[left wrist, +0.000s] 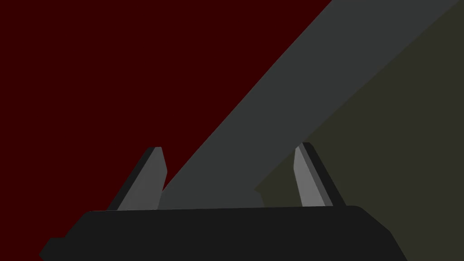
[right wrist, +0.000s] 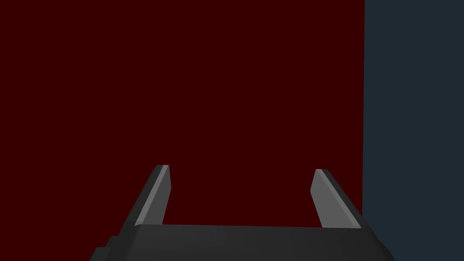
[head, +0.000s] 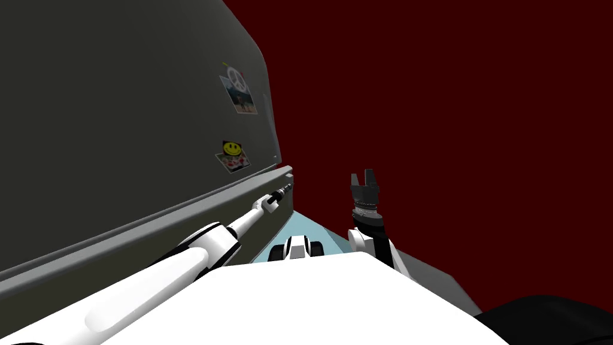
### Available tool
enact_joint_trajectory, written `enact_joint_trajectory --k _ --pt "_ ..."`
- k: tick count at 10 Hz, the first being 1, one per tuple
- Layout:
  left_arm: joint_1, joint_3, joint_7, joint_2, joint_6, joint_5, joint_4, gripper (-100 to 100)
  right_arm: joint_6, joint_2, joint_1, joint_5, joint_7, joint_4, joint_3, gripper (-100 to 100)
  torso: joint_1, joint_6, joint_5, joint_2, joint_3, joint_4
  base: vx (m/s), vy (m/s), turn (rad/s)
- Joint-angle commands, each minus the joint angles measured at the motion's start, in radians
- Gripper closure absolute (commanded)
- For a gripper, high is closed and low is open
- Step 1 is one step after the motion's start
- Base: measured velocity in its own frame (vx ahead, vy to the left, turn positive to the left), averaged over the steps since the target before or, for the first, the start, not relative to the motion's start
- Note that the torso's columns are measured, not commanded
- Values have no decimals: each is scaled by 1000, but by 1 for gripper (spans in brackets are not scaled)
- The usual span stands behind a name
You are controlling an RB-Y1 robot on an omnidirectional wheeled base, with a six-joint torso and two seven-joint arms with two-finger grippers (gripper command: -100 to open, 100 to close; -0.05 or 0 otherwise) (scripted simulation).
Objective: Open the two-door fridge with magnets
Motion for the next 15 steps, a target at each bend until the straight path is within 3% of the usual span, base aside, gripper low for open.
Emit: enact_joint_trajectory --k 1,3,4,5,6,7,9,10,12,15 --pt "-10 -61 9 -7 8 -6 -26 100 0 0 0 0 0 0 0 0 0 0 -1 -1 -1 1 -233 10 -108" --pt "-18 -107 19 -17 13 -8 -45 100 0 0 0 0 0 0 0 0 -2 2 -1 -1 -1 0 -244 28 -128" --pt "2 -91 20 -11 17 -4 -63 100 0 0 0 0 0 0 0 0 0 1 0 0 0 0 -123 12 -78" --pt "54 -133 -14 -50 52 -20 -116 100 0 0 0 0 0 0 0 0 0 -3 0 -6 -3 1 -38 52 21" --pt "54 -133 -14 -50 52 -20 -120 100 0 0 0 0 0 0 0 0 2 1 4 -10 -6 -6 -36 60 -36" --pt "101 -168 -51 -83 84 -36 -175 100 0 0 0 0 0 0 0 0 3 0 3 -13 -7 -7 -18 103 24" --pt "101 -168 -51 -83 84 -36 -175 100 0 0 1 0 0 0 0 0 2 2 1 -15 -9 -11 -12 59 -4" --pt "138 -204 -88 -117 116 -52 -229 100 0 0 1 0 0 0 0 0 -2 2 0 -17 -10 -13 -25 -3 -7" --pt "148 -204 -88 -117 116 -52 -229 100 0 0 1 0 0 0 0 0 -13 13 1 -5 -4 -23 -18 -6 2" --pt "148 -204 -88 -117 116 -52 -229 100 0 0 1 0 0 0 0 0 -14 16 2 -5 -4 -25 -8 -1 -2"
